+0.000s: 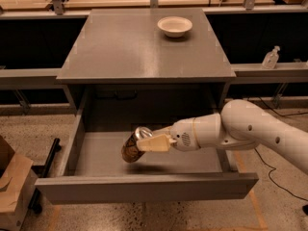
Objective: Place orange can into top drawer
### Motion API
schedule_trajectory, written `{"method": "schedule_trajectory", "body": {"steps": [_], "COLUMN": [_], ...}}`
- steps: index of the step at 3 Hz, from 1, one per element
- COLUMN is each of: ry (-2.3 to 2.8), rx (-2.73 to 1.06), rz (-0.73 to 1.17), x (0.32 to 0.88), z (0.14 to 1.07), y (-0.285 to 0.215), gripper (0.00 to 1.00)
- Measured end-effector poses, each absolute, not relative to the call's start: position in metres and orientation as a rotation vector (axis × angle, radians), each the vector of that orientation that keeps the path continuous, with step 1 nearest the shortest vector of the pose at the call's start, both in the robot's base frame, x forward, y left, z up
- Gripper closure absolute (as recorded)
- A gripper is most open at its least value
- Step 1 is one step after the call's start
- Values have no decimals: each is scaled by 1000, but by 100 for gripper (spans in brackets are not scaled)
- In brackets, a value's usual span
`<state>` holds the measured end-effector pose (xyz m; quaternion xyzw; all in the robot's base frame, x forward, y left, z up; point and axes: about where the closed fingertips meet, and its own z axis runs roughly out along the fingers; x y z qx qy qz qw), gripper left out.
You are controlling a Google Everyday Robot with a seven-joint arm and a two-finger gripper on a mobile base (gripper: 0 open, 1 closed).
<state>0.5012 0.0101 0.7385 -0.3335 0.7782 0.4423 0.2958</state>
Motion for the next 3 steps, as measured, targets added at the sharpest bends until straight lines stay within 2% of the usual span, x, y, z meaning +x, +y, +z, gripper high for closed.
{"method": "schedule_trajectory", "body": {"steps": [1,2,3], "ry": [2129,2164,2184], "rx": [-834,-795,-764], "rz": [1211,1222,1215], "x": [485,477,476], "z": [708,689,678], "y": [5,2,-2], "gripper": [100,82,57]}}
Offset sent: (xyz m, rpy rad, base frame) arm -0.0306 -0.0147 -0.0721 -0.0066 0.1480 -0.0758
